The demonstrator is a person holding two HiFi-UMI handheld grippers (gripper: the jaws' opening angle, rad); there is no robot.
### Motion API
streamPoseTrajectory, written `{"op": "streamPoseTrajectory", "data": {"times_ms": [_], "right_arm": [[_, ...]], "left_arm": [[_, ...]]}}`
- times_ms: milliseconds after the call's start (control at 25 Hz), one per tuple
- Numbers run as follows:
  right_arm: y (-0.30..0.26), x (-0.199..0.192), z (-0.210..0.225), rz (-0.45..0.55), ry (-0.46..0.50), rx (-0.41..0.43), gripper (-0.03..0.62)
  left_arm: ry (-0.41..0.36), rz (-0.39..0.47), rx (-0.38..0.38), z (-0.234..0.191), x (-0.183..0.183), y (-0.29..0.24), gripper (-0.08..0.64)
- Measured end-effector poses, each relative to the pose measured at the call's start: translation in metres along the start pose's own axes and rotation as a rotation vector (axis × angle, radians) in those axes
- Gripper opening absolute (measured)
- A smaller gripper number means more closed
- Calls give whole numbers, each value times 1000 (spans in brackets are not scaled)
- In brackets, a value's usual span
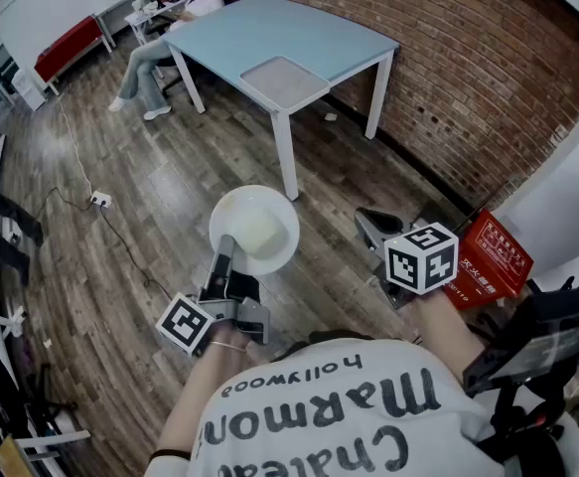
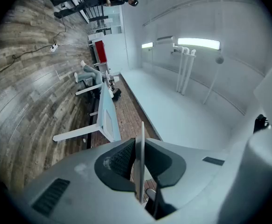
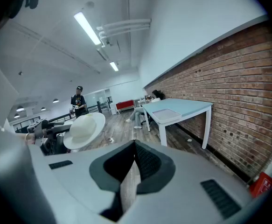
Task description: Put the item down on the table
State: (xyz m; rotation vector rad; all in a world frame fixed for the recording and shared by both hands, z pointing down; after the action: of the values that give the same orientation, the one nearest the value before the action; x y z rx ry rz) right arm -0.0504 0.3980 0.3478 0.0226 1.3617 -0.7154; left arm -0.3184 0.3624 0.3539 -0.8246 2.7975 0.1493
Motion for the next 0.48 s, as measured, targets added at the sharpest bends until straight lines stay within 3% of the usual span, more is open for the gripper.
{"op": "streamPoseTrajectory", "data": {"times_ms": [240, 480], "right_arm": [[-4, -3, -5, 42, -61, 20, 10], [-12, -13, 2, 8, -63, -3, 11]], "left_arm": [[12, -26, 7, -8, 5, -2, 31], [33, -38, 41, -23, 7, -18, 31]]}}
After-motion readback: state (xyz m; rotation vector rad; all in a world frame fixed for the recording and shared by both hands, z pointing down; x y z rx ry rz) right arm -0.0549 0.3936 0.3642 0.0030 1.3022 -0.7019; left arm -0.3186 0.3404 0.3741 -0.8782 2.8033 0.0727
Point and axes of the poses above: the fingertips, and each gripper's own axes: y backward along the fingers, z to its right, x out of its top, the point moved 4 cm from there along y, backward along the fingers, and after that the axes turned 9 degrees about x, right-handed, at the moved point
